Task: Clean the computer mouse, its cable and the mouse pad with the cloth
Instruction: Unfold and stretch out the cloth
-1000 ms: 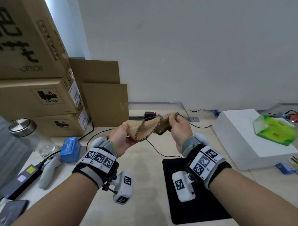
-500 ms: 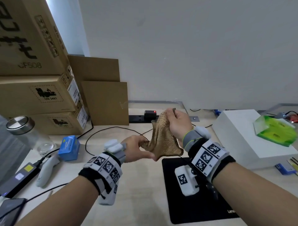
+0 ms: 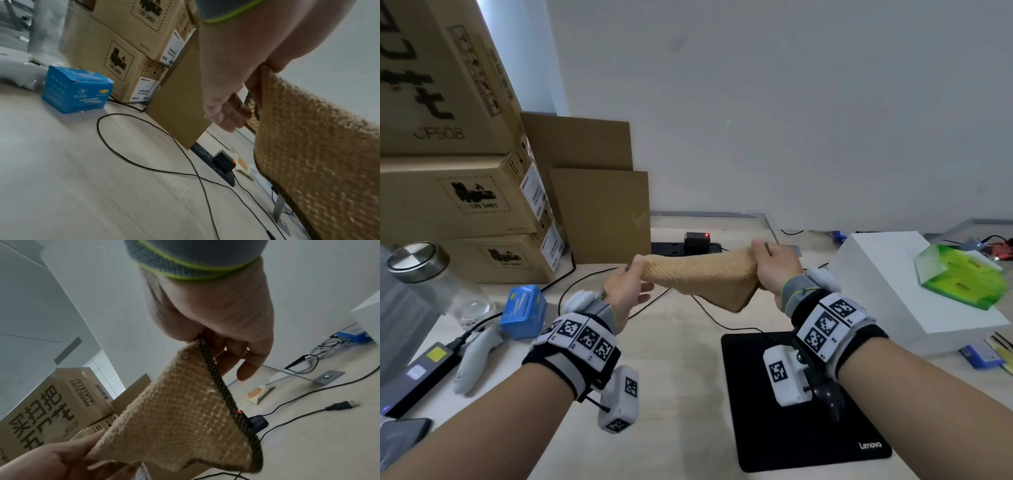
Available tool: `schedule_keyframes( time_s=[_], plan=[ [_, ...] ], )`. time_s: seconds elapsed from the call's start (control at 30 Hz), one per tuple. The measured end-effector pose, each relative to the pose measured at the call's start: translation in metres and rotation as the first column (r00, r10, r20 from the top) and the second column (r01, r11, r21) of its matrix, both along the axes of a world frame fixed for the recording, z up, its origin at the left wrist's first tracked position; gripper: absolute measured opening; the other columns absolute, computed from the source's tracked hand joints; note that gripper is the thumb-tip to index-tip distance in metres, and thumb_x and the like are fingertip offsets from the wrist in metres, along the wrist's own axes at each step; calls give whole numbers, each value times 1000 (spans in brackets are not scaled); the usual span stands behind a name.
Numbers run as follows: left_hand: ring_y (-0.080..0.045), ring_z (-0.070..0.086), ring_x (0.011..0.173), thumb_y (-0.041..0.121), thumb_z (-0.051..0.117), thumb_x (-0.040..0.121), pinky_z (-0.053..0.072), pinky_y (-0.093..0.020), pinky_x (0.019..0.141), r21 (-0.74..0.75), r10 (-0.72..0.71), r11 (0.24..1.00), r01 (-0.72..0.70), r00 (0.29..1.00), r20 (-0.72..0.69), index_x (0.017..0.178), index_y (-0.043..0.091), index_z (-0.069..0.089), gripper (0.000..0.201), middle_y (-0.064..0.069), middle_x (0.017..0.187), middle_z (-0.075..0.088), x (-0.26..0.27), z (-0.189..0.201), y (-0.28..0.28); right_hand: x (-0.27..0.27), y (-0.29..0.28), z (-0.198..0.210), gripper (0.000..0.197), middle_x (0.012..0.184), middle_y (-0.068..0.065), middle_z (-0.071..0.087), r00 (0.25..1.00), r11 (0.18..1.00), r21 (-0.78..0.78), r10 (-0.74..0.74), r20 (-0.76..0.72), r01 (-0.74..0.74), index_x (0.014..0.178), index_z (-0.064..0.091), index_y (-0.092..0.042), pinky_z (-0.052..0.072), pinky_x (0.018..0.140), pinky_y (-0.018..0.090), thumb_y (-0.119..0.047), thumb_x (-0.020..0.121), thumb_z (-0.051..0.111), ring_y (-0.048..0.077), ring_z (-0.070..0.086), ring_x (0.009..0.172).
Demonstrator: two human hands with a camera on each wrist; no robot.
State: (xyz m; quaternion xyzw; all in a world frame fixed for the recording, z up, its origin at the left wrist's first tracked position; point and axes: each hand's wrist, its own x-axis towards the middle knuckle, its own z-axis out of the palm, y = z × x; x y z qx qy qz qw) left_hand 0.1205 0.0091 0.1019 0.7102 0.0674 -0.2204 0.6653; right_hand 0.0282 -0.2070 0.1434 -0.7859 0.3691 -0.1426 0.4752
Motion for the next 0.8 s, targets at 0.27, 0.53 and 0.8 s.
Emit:
schedule_keyframes(
  time_s=[0.27, 0.53, 0.8],
  plan=[
    [-21, 61, 78, 39, 39, 101, 54, -42, 90, 53, 67, 996, -66, 998, -4, 98, 9, 60, 36, -7, 91, 61, -4, 3, -4, 3, 2, -16, 33, 101, 4, 59, 997, 995, 83, -66, 39, 62, 103, 60, -14, 48, 85, 36, -45, 89, 59, 22, 54, 91],
    [-20, 45, 92, 35, 28, 103, 32, -30, 81, 277, -45, 961, -17, 975, 218, 96, 16, 57, 36, -3, 90, 50, -13, 11, 0, -8, 8, -16, 44, 95, -7, 61, 930, 919, -211, 284, -233, -334, 93, 64, -30, 47, 74, 27, -47, 57, 85, 14, 58, 87],
    [-22, 50, 86, 50, 39, 97, 39, -35, 70, 372, -215, 922, 105, 939, 268, 104, -2, 56, 55, -8, 90, 55, -8, 7, 6, -4, 3, -20, 38, 65, -6, 59, 875, 857, -327, 247, -416, -397, 64, 59, -21, 43, 59, 28, -52, 60, 80, 18, 57, 66]
  ],
)
